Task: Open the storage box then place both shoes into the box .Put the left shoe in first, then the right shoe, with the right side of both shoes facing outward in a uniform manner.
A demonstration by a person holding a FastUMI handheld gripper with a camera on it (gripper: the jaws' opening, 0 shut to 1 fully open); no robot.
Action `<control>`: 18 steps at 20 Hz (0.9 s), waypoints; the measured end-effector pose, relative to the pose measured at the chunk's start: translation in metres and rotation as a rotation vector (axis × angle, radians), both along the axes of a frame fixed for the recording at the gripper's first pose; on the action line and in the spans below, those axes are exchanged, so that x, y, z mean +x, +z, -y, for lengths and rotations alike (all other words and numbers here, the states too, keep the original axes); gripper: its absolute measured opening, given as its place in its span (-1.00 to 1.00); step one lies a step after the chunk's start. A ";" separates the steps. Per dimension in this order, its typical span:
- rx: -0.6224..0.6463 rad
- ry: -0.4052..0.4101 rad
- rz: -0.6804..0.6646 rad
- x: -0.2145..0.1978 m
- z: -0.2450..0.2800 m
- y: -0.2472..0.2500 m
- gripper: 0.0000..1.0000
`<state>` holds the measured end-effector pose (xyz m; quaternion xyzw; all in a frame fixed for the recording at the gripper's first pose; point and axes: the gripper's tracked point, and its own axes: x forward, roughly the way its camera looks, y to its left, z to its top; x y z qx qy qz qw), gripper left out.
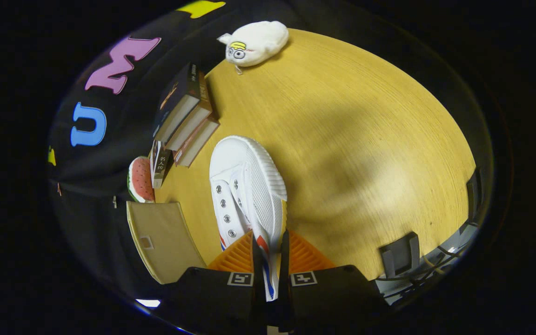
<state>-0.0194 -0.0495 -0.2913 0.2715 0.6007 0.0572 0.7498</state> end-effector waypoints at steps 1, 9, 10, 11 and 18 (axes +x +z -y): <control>-0.001 0.002 0.013 0.001 -0.011 0.012 -0.71; 0.153 -0.074 0.077 -0.008 -0.145 0.106 -0.71; 0.173 -0.061 0.077 -0.014 -0.164 0.113 -0.72; 0.179 -0.039 0.081 -0.018 -0.184 0.119 -0.72; 0.173 0.140 0.138 -0.035 -0.308 0.134 -0.72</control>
